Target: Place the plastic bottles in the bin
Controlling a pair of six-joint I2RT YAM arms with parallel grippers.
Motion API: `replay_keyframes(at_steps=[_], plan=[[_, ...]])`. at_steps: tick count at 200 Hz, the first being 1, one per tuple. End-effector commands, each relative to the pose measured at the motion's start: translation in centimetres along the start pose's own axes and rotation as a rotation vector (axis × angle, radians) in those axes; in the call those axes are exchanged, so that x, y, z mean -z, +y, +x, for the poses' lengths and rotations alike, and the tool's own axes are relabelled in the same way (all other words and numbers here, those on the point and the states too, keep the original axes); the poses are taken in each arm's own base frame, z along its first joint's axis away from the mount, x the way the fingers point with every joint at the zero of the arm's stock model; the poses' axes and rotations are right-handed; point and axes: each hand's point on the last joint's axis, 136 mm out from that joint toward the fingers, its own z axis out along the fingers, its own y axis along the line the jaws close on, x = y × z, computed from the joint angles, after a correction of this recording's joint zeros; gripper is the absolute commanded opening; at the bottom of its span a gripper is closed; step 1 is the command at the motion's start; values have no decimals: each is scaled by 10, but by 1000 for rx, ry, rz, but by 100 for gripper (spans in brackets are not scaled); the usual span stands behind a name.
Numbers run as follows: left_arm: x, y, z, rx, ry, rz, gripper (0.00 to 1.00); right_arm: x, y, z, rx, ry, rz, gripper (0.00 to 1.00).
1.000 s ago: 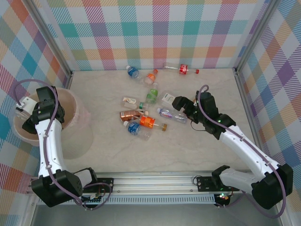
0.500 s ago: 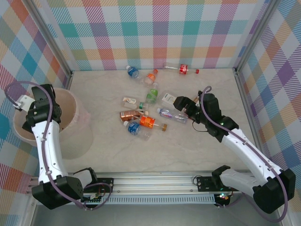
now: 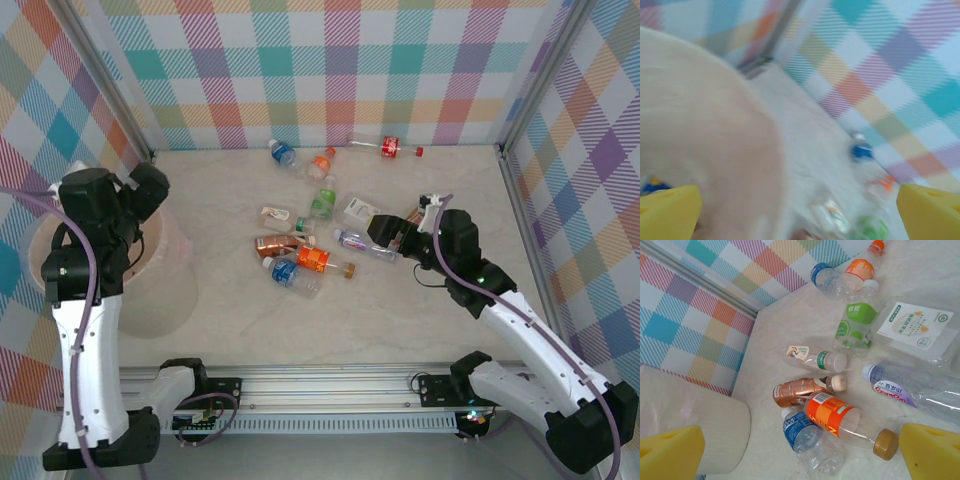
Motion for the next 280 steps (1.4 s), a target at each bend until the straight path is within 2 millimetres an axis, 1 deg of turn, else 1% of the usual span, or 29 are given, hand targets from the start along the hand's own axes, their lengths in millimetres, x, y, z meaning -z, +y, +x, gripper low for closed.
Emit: replay_keyframes(at_steps=[1,13,26,47,60,73,91,103,115,125,139,146,184,208,239,258,280], plan=[[6,-39,13,-34,44,126,100,4,3,-1,24,-4,-14,100],[1,-59,31,-82,86,164,100,4,-4,-1,-2,-3,22,100],[-7,-84,56,-145,146,205,100,5,-14,2,-41,-2,71,100],[-16,-122,101,-249,222,238,100,7,-21,7,-70,0,90,100],[-23,-131,125,-295,235,193,100,8,-23,8,-81,-2,92,100],[-34,-131,149,-306,265,137,100,10,-30,11,-93,-6,121,100],[-50,-127,192,-276,352,90,100,14,-38,11,-99,-21,158,100],[-58,-117,219,-246,400,48,100,17,-42,11,-97,-31,179,100],[-69,-98,243,-178,415,-12,100,19,-43,11,-86,-34,179,100],[-78,-76,266,-119,438,-52,100,19,-41,12,-79,-37,162,100],[-86,-58,288,-61,451,-82,100,19,-40,13,-78,-40,146,100],[-89,-51,295,-50,459,-101,100,19,-40,14,-78,-39,147,100],[-97,-29,331,-81,536,-190,100,18,-44,17,-67,-23,166,100],[-106,-22,351,-86,562,-214,100,17,-48,19,-83,-17,183,100],[-117,-22,363,-87,564,-233,100,16,-50,20,-90,-10,189,100],[-121,-16,369,-89,557,-255,99,17,-50,21,-87,-5,195,100],[-124,-2,382,-96,575,-286,94,18,-50,21,-82,-4,196,100]])
